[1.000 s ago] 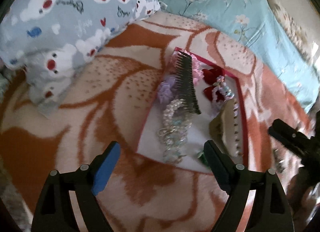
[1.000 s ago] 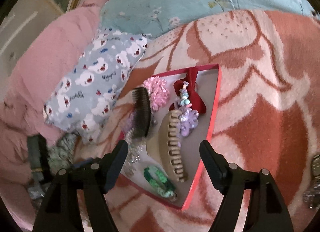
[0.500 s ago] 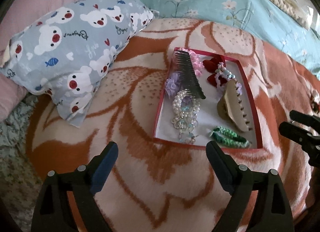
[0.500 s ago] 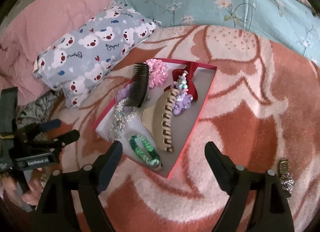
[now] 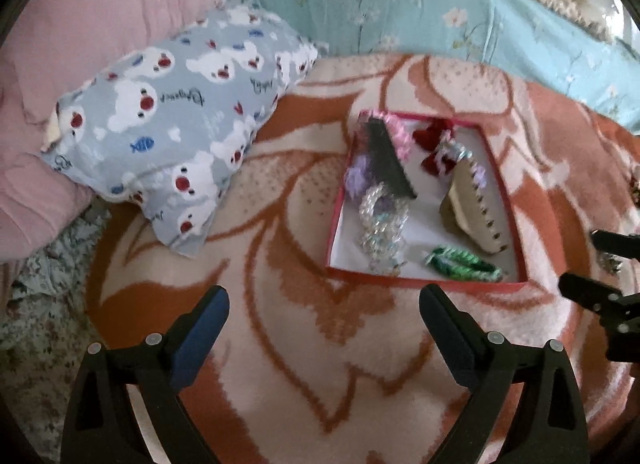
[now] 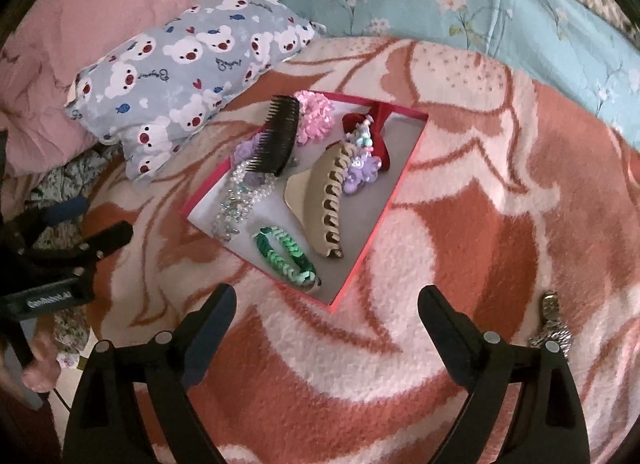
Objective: Organize jewelry
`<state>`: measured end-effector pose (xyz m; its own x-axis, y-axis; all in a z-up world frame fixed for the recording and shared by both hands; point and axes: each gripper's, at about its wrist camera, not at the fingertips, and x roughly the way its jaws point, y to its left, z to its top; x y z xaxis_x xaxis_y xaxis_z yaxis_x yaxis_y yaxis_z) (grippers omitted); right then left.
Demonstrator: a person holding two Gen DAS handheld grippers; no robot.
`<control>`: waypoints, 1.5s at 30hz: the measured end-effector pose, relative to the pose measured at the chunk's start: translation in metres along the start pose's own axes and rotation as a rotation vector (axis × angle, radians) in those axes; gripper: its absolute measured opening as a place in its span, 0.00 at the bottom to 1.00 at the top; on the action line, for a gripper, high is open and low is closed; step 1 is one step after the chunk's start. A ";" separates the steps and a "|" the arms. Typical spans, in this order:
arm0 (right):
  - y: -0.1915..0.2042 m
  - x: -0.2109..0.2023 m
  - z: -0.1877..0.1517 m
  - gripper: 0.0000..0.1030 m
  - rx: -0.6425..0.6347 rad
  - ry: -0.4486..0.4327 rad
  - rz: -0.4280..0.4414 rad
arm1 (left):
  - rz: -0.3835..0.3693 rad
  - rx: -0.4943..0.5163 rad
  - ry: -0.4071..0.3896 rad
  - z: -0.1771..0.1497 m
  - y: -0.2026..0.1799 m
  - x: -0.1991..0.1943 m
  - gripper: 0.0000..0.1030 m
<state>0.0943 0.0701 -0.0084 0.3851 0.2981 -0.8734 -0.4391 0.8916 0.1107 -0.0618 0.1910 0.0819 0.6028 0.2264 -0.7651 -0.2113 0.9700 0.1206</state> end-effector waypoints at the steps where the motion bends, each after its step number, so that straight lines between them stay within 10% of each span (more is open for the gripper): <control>1: 0.001 -0.001 0.000 0.95 -0.006 0.000 -0.002 | -0.005 0.001 -0.011 -0.001 -0.001 -0.005 0.98; 22: 0.010 0.048 -0.010 0.97 0.019 0.040 0.029 | -0.013 -0.018 0.087 -0.001 -0.003 0.060 0.99; 45: 0.004 0.053 0.001 0.97 0.035 0.023 0.040 | -0.006 -0.029 0.043 -0.003 -0.006 0.045 0.99</control>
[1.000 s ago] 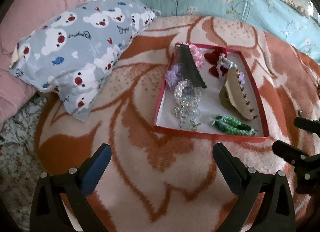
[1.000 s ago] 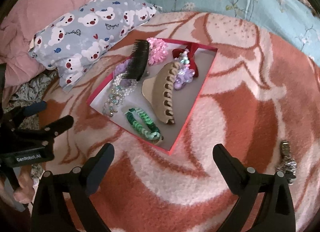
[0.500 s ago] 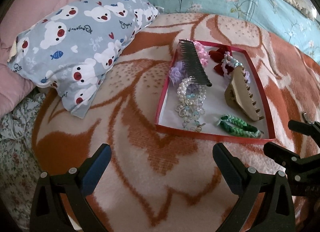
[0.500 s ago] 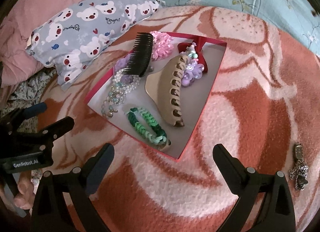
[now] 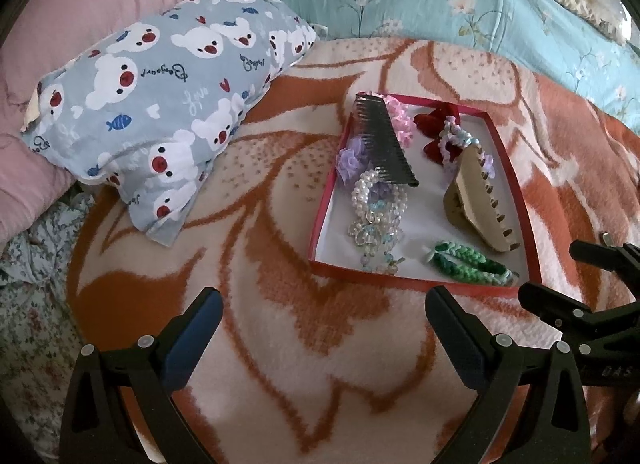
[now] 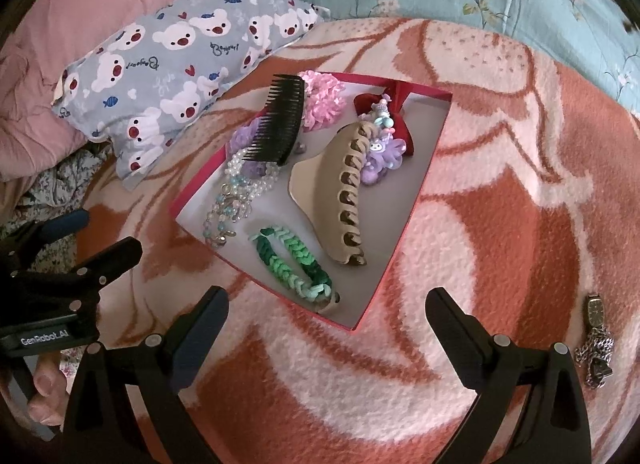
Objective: Organize jewelry
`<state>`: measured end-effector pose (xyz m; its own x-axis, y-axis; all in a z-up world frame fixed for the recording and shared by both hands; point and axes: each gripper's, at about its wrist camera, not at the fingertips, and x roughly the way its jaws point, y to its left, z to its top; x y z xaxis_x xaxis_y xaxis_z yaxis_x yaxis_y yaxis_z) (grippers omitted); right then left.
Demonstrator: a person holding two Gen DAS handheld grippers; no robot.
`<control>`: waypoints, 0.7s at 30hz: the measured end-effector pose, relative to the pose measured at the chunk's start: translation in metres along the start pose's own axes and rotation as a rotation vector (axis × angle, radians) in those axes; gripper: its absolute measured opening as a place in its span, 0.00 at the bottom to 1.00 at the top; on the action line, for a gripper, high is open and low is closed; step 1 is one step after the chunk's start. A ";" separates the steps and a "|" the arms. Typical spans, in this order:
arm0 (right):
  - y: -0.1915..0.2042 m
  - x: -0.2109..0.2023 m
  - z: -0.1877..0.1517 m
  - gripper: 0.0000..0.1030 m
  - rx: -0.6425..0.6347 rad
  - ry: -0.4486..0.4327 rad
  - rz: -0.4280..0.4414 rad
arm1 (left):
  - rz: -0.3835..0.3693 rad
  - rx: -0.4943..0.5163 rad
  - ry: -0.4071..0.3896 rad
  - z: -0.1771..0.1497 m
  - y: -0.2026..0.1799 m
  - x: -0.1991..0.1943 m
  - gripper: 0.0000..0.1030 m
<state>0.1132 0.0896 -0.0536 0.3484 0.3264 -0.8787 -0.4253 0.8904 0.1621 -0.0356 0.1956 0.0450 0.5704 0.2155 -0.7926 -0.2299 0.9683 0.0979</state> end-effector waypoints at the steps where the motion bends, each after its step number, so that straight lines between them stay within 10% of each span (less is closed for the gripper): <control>1: -0.001 0.000 0.000 0.97 0.001 -0.001 0.000 | 0.001 0.001 -0.002 0.000 0.000 -0.001 0.99; 21: -0.004 -0.008 0.001 0.97 0.013 -0.030 0.007 | 0.009 0.017 -0.047 -0.001 0.002 -0.016 0.99</control>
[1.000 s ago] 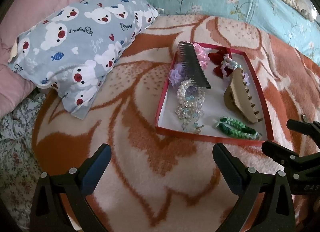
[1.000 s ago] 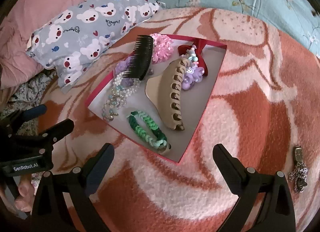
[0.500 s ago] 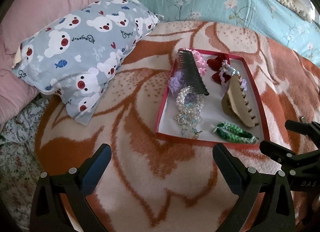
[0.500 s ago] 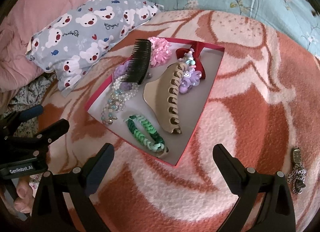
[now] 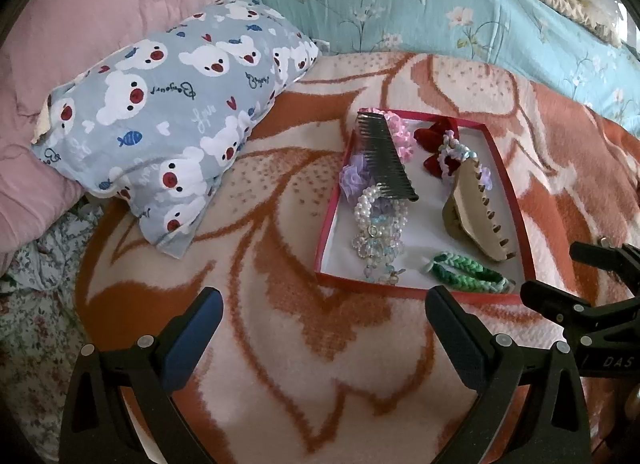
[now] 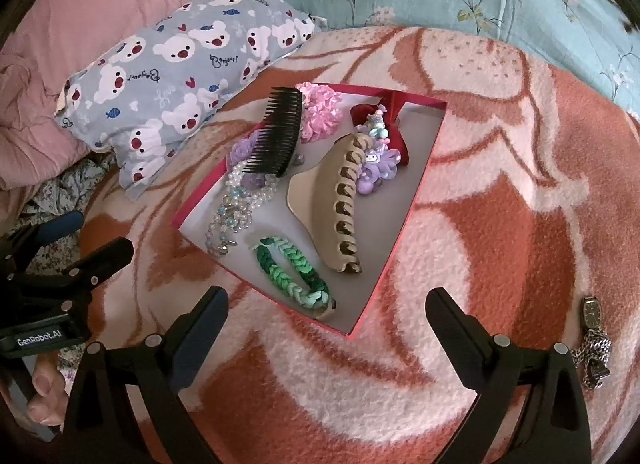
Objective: Organize jewelry
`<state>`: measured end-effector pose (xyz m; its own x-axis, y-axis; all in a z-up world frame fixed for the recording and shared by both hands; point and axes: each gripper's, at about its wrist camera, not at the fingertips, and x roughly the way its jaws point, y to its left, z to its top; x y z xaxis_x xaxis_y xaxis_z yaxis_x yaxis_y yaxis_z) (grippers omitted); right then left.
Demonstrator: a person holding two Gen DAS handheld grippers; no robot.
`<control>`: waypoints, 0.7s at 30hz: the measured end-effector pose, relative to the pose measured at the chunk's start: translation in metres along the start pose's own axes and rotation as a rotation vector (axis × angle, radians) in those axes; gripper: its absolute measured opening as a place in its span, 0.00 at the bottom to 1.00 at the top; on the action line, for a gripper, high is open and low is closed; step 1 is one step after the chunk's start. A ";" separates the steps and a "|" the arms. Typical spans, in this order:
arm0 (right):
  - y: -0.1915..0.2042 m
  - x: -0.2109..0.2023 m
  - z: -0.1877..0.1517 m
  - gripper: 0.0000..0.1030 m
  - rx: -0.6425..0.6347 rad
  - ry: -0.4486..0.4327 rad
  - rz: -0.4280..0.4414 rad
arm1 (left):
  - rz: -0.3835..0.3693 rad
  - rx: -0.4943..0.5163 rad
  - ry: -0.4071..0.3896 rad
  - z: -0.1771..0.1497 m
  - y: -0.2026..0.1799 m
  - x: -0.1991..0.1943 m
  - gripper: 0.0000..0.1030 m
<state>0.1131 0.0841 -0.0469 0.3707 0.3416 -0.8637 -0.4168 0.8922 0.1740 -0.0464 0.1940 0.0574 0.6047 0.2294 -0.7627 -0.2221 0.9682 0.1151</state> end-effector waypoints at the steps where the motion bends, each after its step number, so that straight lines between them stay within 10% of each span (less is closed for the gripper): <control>1: 0.000 0.000 0.000 0.97 -0.001 -0.001 0.000 | 0.000 0.001 0.000 0.000 0.000 0.000 0.99; 21: 0.008 -0.005 -0.001 0.97 -0.027 -0.005 -0.070 | -0.006 0.004 0.000 -0.001 0.003 -0.001 0.99</control>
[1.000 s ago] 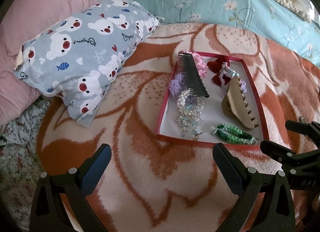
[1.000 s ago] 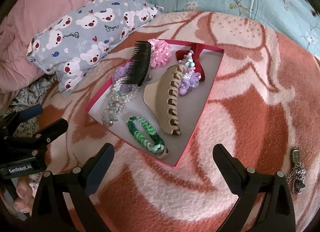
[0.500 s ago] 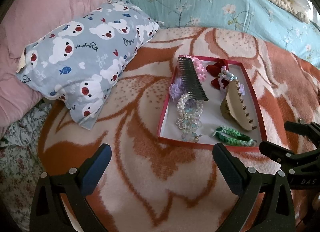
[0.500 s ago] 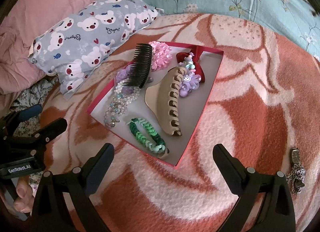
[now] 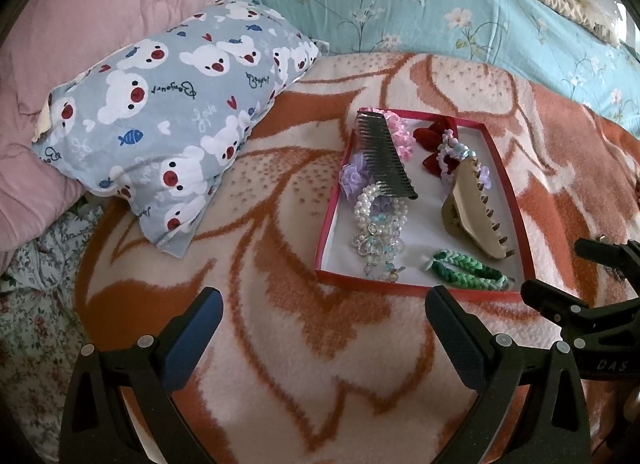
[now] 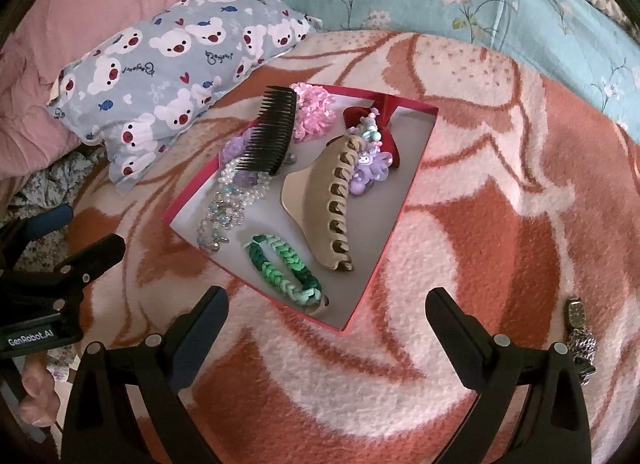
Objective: Organize jewelry
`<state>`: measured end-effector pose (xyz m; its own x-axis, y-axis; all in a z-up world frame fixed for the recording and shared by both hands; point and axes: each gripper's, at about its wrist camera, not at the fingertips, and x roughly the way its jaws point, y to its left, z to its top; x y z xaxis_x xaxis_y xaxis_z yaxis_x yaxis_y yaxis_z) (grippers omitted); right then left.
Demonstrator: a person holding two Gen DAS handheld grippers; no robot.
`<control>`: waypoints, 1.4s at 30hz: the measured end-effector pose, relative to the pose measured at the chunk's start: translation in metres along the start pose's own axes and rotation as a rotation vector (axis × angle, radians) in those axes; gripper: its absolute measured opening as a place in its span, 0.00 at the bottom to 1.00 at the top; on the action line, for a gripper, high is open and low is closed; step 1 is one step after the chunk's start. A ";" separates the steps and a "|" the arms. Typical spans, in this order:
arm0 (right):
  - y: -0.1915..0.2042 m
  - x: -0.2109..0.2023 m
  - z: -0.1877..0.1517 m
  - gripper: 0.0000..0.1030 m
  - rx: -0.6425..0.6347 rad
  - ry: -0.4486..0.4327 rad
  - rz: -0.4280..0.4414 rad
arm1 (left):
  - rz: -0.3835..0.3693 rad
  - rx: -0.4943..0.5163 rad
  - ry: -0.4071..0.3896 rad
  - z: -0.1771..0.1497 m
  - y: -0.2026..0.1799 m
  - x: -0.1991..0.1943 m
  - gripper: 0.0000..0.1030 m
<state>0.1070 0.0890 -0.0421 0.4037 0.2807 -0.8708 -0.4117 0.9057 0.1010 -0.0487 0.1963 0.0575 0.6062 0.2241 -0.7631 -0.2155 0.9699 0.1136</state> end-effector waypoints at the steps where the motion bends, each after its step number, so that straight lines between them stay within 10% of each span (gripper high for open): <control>1: 0.000 0.000 0.000 0.97 -0.003 -0.001 -0.003 | 0.002 0.001 0.000 0.000 0.000 0.000 0.99; 42: 0.000 -0.005 0.002 0.97 0.004 -0.015 0.000 | 0.019 0.029 -0.009 0.000 0.001 0.002 0.99</control>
<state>0.1069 0.0884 -0.0370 0.4155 0.2857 -0.8636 -0.4088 0.9068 0.1033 -0.0477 0.1977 0.0562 0.6090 0.2433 -0.7549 -0.2052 0.9677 0.1464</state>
